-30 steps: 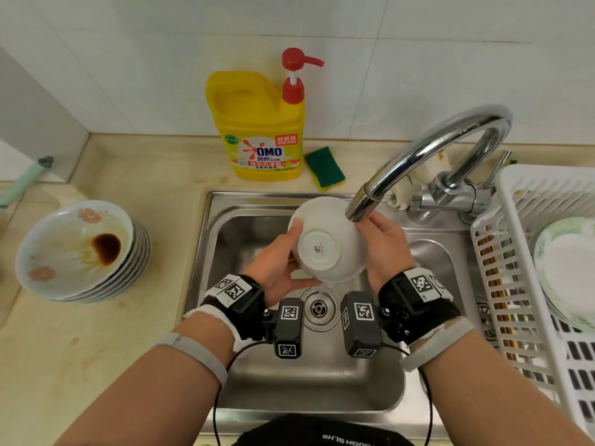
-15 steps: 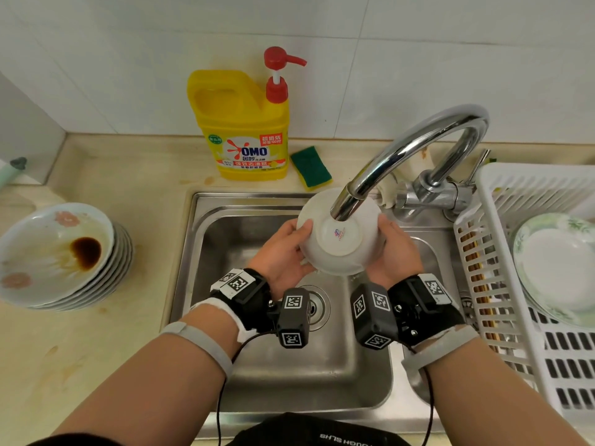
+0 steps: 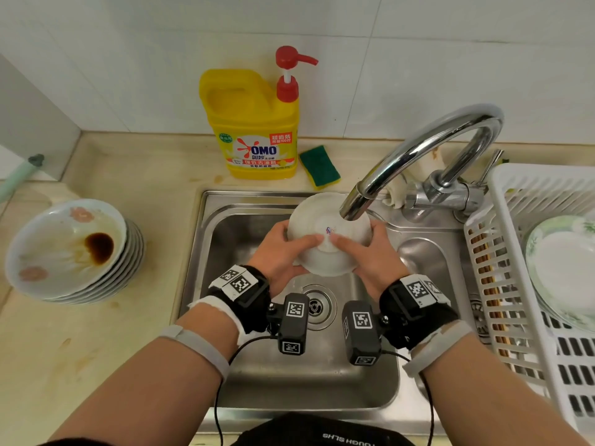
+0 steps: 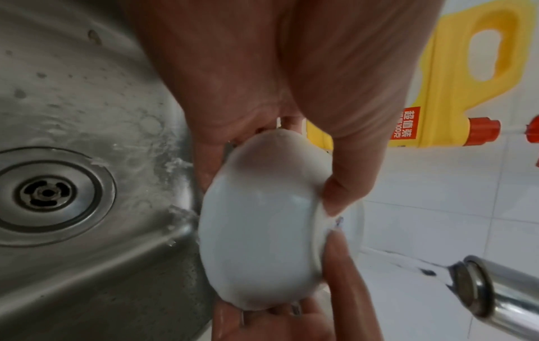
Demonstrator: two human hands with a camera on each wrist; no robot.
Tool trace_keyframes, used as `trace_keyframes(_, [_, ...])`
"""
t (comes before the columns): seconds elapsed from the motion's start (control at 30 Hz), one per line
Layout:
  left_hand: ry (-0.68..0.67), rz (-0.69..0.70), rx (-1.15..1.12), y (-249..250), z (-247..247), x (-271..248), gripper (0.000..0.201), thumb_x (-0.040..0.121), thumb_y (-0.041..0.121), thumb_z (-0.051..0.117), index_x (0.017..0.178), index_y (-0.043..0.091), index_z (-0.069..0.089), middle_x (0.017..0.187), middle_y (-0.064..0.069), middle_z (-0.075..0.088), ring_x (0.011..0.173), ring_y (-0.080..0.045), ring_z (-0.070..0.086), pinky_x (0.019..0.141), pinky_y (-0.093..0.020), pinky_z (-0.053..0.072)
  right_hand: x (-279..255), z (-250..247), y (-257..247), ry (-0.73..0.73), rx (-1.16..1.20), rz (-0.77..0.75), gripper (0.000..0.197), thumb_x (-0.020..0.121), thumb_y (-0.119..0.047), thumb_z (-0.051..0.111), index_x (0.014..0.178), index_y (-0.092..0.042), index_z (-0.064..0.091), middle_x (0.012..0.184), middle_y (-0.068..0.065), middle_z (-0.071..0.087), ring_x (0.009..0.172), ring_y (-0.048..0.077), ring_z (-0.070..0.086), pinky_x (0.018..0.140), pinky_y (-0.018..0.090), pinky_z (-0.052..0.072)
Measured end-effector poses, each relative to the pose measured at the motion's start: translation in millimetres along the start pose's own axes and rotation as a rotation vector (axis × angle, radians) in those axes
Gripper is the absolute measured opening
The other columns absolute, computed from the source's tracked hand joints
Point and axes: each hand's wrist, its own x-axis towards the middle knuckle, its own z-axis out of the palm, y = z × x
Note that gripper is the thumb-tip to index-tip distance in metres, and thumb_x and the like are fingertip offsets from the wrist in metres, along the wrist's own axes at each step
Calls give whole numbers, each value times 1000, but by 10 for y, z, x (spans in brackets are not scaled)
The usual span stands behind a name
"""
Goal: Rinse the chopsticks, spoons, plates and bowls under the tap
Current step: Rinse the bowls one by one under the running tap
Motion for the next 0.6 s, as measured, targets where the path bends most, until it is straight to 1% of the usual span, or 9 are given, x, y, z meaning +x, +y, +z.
trace_keyframes(0.07, [27,13,36,0,-34,-9,68,80,16,85,136,13,46,132,-10,62,115,-27,67,82,-49,62,7,21,21,-36,-79,-9,117,44,-55,100,139,-27,37,129,-1,62,117,20,66,98,49,56])
trace_keyframes(0.13, [49,16,50,-14,-66,-20,69,79,27,87,134,13,48,133,-9,62,115,-25,67,81,-46,62,22,43,28,-71,-131,-23,117,46,-54,99,140,-27,36,127,-3,62,116,17,66,98,48,56])
trace_keyframes(0.2, [75,2,52,-20,-100,-52,62,83,41,80,130,14,50,132,-7,63,116,-24,66,84,-47,62,30,84,13,-85,-188,-45,113,48,-49,97,141,-24,36,126,-4,62,115,16,65,100,47,55])
trace_keyframes(0.27, [85,-25,36,-18,-146,-85,54,92,52,67,127,15,52,130,-4,64,117,-25,66,89,-51,60,41,148,-5,-66,-247,-65,110,49,-47,96,138,-23,37,127,-3,59,115,15,63,101,45,55])
trace_keyframes(0.33, [69,-39,33,-33,-196,-101,52,96,55,59,127,14,52,132,-4,63,119,-26,65,92,-54,59,48,236,-43,-4,-305,-67,111,45,-58,93,135,-24,37,131,-1,56,117,18,60,101,45,54])
trace_keyframes(0.43, [53,-38,74,-51,-228,-132,43,98,49,60,119,12,53,134,-8,60,121,-26,63,91,-55,58,70,364,-99,115,-397,-22,126,38,-80,78,141,-19,38,135,3,49,120,22,54,103,45,51])
trace_keyframes(0.5, [49,-33,93,-54,-229,-143,38,98,46,62,113,13,53,134,-10,58,122,-26,61,90,-55,59,77,398,-120,141,-370,41,118,51,-81,75,142,-16,38,135,4,49,120,23,54,104,46,49])
trace_keyframes(0.57, [60,-25,108,-40,-235,-150,34,98,44,63,109,13,53,134,-11,58,123,-25,60,90,-54,59,68,365,-118,121,-286,65,92,73,-72,73,139,-16,41,130,3,55,115,21,58,103,43,50])
trace_keyframes(0.6, [65,-25,115,-29,-243,-147,34,98,44,63,109,13,54,134,-10,58,123,-25,60,90,-54,59,61,334,-103,105,-243,62,83,79,-68,72,138,-17,43,128,1,59,112,18,60,102,42,51])
